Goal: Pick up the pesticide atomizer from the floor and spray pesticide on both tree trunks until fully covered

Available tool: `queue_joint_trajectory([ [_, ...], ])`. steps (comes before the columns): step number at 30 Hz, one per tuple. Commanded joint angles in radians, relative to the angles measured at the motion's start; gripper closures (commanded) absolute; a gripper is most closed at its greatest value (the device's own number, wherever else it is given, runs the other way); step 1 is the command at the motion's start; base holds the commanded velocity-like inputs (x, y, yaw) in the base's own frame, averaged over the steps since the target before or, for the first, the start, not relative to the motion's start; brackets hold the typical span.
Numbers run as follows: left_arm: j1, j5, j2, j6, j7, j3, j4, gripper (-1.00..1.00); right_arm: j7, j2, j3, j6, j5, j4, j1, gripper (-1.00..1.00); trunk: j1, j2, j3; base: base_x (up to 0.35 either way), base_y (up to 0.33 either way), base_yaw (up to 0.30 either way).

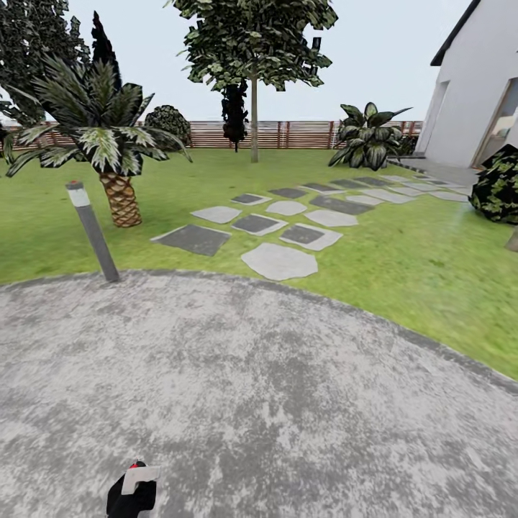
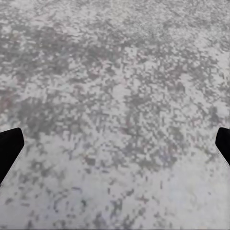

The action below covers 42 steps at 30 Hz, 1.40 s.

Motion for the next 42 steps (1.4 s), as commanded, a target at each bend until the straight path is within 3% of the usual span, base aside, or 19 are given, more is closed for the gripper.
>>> queue_joint_trajectory([
  [1, 0.000, 0.000, 0.000, 0.000, 0.000, 0.000, 0.000, 1.00, 0.000, 0.000, 0.000, 0.000, 0.000, 0.001, 0.000, -1.00, 0.000, 0.000, 0.000, 0.340, 0.000, 0.000],
  [42, 0.000, 0.000, -0.002, 0.000, -0.001, 0.000, 0.000, 1.00, 0.000, 0.000, 0.000, 0.000, -0.001, 0.004, 0.000, -1.00, 0.000, 0.000, 0.000, 0.340, 0.000, 0.000],
])
